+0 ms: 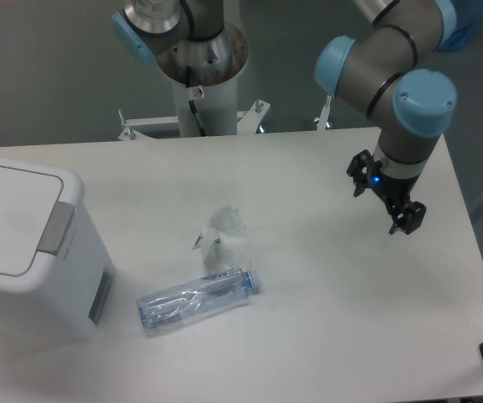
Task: Open the trash can
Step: 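Move the open gripper from its start pose toward the table center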
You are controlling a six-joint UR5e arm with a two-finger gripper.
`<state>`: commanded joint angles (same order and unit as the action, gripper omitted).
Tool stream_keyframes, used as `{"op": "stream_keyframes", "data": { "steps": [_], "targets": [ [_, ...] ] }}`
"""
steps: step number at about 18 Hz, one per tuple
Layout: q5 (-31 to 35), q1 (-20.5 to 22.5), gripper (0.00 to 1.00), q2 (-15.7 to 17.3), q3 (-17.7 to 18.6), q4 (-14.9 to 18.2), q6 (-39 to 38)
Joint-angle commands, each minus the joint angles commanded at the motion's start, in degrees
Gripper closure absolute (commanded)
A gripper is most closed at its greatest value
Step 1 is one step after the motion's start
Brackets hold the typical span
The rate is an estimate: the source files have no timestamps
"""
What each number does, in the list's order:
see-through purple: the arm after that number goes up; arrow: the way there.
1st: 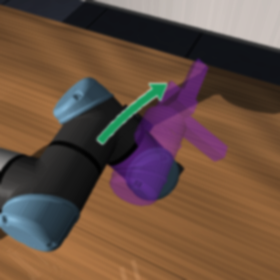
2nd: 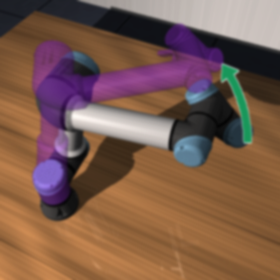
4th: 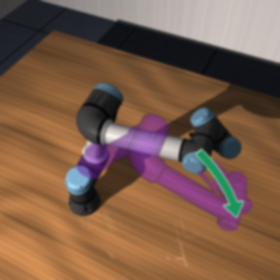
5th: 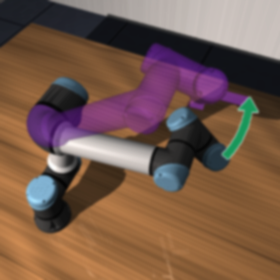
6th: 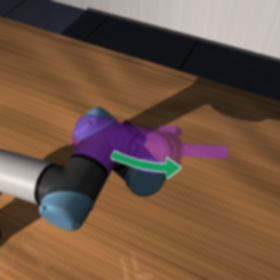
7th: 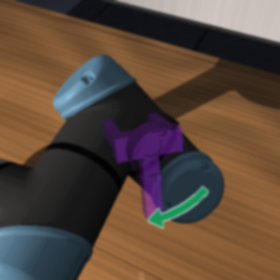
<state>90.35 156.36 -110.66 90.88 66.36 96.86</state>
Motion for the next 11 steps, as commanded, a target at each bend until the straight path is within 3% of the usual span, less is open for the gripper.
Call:
{"op": "stream_keyframes", "data": {
  "steps": [8,11],
  "targets": [
    [-2.90,0.88,0.00,1.05,-0.26,0.35,0.09],
    [-3.34,2.81,0.00,2.98,3.76,0.18,0.17]
  ]
}}
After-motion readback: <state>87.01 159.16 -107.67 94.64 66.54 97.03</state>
